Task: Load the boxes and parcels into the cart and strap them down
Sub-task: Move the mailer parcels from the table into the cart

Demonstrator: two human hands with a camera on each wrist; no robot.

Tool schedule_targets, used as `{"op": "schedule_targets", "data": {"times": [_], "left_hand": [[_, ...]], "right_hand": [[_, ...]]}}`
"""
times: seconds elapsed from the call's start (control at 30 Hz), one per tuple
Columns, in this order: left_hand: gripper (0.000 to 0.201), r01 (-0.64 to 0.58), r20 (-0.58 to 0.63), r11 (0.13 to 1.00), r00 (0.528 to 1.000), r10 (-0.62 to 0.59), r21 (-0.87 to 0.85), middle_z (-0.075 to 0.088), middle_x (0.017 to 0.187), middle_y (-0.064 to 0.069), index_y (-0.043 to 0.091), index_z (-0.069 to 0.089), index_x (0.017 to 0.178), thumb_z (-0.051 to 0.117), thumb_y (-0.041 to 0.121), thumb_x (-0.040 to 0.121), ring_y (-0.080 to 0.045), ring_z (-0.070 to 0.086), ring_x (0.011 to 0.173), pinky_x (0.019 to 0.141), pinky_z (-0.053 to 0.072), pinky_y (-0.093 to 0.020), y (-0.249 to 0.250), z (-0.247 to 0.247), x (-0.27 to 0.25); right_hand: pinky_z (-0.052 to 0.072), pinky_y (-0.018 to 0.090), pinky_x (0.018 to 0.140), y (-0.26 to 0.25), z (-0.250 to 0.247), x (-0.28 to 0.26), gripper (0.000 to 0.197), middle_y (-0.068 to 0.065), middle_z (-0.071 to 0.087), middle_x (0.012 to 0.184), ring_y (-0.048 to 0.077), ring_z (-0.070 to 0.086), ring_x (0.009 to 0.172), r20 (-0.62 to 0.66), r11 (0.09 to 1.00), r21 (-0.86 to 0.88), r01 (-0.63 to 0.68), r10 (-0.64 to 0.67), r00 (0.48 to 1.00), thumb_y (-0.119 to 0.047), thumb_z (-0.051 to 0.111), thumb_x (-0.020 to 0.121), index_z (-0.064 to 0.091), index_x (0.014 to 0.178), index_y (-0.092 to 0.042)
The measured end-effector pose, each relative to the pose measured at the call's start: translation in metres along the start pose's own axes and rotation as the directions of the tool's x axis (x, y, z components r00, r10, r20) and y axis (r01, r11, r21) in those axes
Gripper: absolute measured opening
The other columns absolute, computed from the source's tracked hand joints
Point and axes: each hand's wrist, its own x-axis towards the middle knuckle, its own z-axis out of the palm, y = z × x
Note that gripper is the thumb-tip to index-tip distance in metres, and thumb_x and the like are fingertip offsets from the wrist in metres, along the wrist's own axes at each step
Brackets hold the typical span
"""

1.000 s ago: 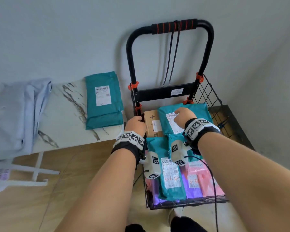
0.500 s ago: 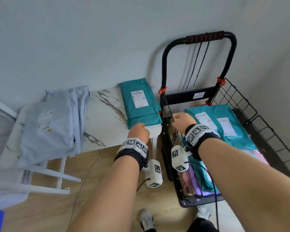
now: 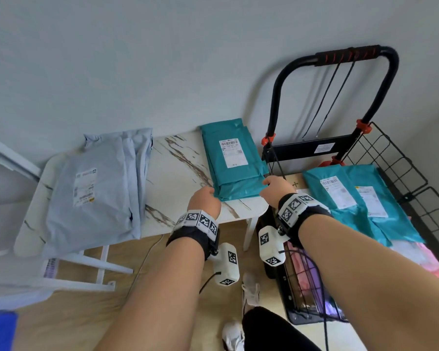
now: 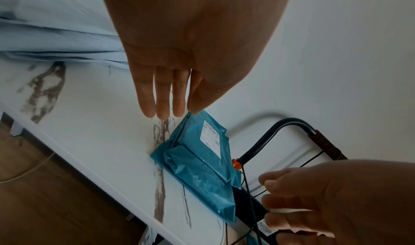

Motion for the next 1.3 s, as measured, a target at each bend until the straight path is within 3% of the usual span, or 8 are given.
{"op": "schedule_targets", "data": {"times": [0.17, 0.47, 0.57, 0.67, 0.87, 0.93, 1.13, 1.3], "left_hand": [[0.043, 0.017, 0.022, 0.999, 1.0, -0.018, 0.038, 0.05, 0.14, -0.011, 0.009, 0.051, 0.136, 0.037, 0.008, 0.095, -0.029, 0.049, 0.125, 0.101, 0.038, -0.03, 0.01, -0.001, 0.048], [0.055, 0.109, 0.088, 0.994, 0.99, -0.109, 0.0, 0.039, 0.149, -0.007, 0.013, 0.038, 0.145, 0.04, 0.0, 0.092, -0.026, 0.043, 0.133, 0.107, 0.037, -0.033, 0.042, 0.018, 0.117], [0.054, 0.167, 0.112, 0.986, 0.98, -0.166, 0.005, 0.044, 0.145, -0.009, 0.013, 0.039, 0.144, 0.044, 0.004, 0.091, -0.028, 0.051, 0.124, 0.099, 0.045, -0.033, 0.044, 0.026, 0.135], [0.05, 0.208, 0.113, 0.978, 0.972, -0.204, -0.02, 0.05, 0.138, -0.009, 0.011, 0.043, 0.14, 0.047, 0.007, 0.091, -0.027, 0.053, 0.12, 0.088, 0.043, -0.027, 0.044, 0.031, 0.145], [0.033, 0.313, 0.056, 0.923, 0.95, -0.308, -0.225, 0.065, 0.113, -0.01, 0.004, 0.056, 0.117, 0.056, 0.013, 0.085, -0.025, 0.06, 0.09, 0.071, 0.044, -0.026, 0.035, 0.032, 0.158], [0.029, 0.313, 0.067, 0.921, 0.95, -0.305, -0.231, 0.067, 0.111, -0.011, 0.004, 0.063, 0.112, 0.058, 0.017, 0.086, -0.028, 0.063, 0.092, 0.07, 0.044, -0.026, 0.032, 0.028, 0.16], [0.024, 0.263, 0.063, 0.933, 0.965, -0.255, -0.245, 0.069, 0.108, -0.011, 0.006, 0.068, 0.106, 0.062, 0.015, 0.086, -0.029, 0.064, 0.094, 0.072, 0.043, -0.026, 0.029, 0.013, 0.149], [0.02, 0.173, 0.004, 0.949, 0.984, -0.178, -0.264, 0.069, 0.097, -0.006, 0.007, 0.068, 0.101, 0.061, 0.015, 0.083, -0.024, 0.059, 0.08, 0.068, 0.041, -0.025, 0.028, 0.01, 0.119]], "right_hand": [[0.047, 0.033, 0.089, -0.006, -0.003, 0.054, 0.036, 0.012, 0.059, 0.125, 0.028, 0.058, 0.11, 0.017, 0.999, 0.024, -0.043, 0.043, 0.999, -0.008, 0.049, 0.092, 0.054, 0.127, -0.009], [0.053, 0.041, 0.091, -0.016, -0.004, 0.143, 0.041, 0.012, 0.061, 0.118, 0.03, 0.06, 0.104, 0.075, 0.986, 0.08, -0.144, 0.138, 0.988, -0.009, 0.049, 0.086, 0.054, 0.126, -0.014], [0.05, 0.043, 0.096, -0.013, 0.0, 0.159, 0.051, 0.01, 0.058, 0.125, 0.03, 0.059, 0.111, 0.134, 0.976, 0.096, -0.193, 0.18, 0.974, -0.011, 0.052, 0.086, 0.045, 0.137, -0.016], [0.051, 0.042, 0.095, -0.008, 0.008, 0.169, 0.053, 0.009, 0.059, 0.124, 0.029, 0.059, 0.111, 0.142, 0.967, 0.111, -0.228, 0.212, 0.967, -0.013, 0.054, 0.085, 0.044, 0.137, -0.015], [0.052, 0.034, 0.081, -0.013, 0.007, 0.174, 0.026, 0.011, 0.065, 0.103, 0.028, 0.06, 0.09, 0.121, 0.977, 0.1, -0.186, 0.174, 0.977, -0.01, 0.052, 0.082, 0.064, 0.105, -0.008], [0.053, 0.034, 0.081, -0.016, 0.005, 0.173, 0.022, 0.013, 0.066, 0.1, 0.029, 0.061, 0.088, 0.147, 0.981, 0.098, -0.166, 0.151, 0.978, -0.008, 0.051, 0.083, 0.067, 0.098, -0.006], [0.054, 0.035, 0.083, -0.016, 0.002, 0.157, 0.027, 0.009, 0.065, 0.096, 0.027, 0.061, 0.088, 0.114, 0.98, 0.158, -0.124, 0.107, 0.988, -0.004, 0.051, 0.084, 0.068, 0.104, -0.01], [0.053, 0.035, 0.083, -0.014, -0.004, 0.124, 0.029, 0.009, 0.063, 0.096, 0.029, 0.06, 0.089, 0.045, 0.971, 0.21, -0.116, 0.108, 0.993, -0.002, 0.047, 0.085, 0.066, 0.106, -0.009]]}}
